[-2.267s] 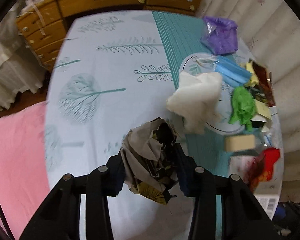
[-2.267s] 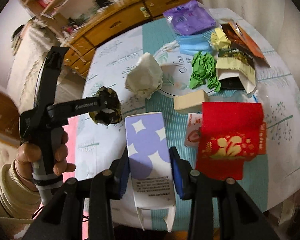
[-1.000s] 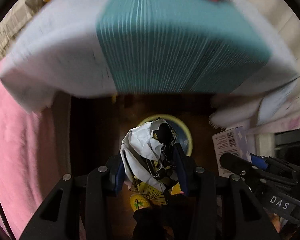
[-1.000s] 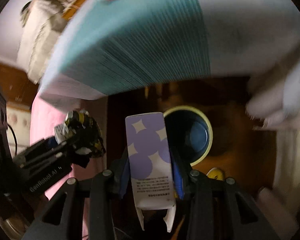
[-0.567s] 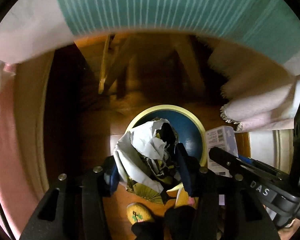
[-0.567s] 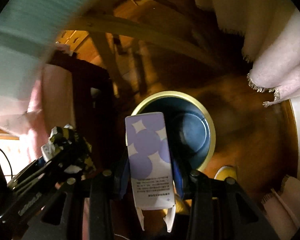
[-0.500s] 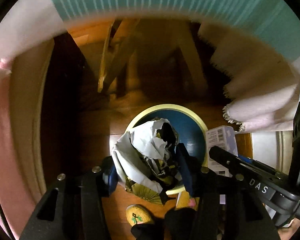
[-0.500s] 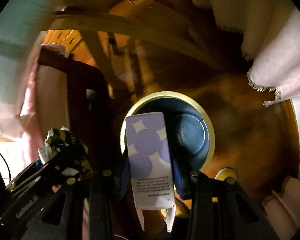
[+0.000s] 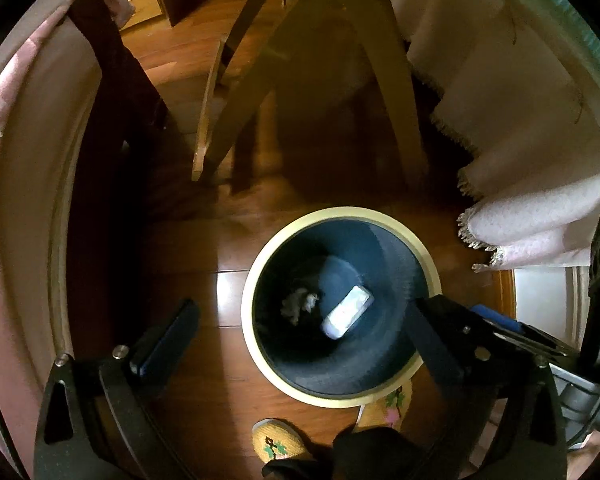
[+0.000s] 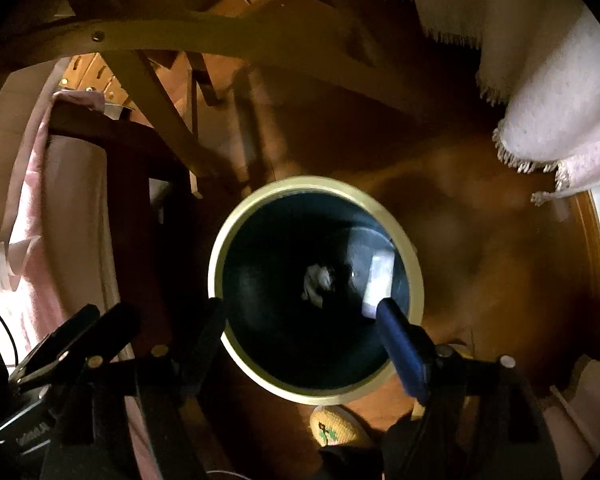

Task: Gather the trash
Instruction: 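Lower both tools over the floor bin and open them, dropping carton and wrapper, then raise both tools back toward the table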

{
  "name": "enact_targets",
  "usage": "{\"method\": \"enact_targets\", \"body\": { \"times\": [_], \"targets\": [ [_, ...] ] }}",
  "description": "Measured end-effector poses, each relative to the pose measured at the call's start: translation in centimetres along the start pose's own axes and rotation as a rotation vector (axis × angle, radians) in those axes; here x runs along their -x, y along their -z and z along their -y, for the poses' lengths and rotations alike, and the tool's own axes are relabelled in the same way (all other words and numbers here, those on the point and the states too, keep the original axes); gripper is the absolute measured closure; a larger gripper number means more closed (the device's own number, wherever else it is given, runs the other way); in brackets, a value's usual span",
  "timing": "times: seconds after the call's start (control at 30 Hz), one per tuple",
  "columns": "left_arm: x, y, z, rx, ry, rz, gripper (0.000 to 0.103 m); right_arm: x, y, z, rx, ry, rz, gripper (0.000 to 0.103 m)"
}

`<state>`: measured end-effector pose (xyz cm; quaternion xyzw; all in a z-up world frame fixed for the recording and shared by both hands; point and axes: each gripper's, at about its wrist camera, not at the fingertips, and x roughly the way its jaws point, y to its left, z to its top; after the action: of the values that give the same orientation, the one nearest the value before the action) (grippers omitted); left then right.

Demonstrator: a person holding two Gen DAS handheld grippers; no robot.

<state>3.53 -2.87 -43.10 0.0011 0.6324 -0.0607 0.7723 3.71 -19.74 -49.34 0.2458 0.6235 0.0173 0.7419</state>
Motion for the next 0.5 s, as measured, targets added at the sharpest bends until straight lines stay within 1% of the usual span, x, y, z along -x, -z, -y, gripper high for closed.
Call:
{"method": "enact_targets", "body": {
  "times": [0.13,0.23,0.37,0.5],
  "targets": [
    [1.5,-0.1,-0.3,0.007,-0.020,0.015,0.001,1.7,0.0,-0.9,0.023,0.010,0.018,0.025],
    [3.8,-0.2,-0.5,0.008,-0.036,0.036,0.001,3.8,0.3,-1.8,0.025,0.014,0.012,0.025],
    [8.0,-0.7,-0.4,0.002,-0.054,0.053,0.001,6.9,0.6,-3.1,0.018,0.009,-0.013,0.025],
    [13.0,-1.2,-0.7,-0.011,-0.045,0.078,0.001,11.1,1.0,-5.2,0.054,0.019,0.020,0.025]
  ]
}}
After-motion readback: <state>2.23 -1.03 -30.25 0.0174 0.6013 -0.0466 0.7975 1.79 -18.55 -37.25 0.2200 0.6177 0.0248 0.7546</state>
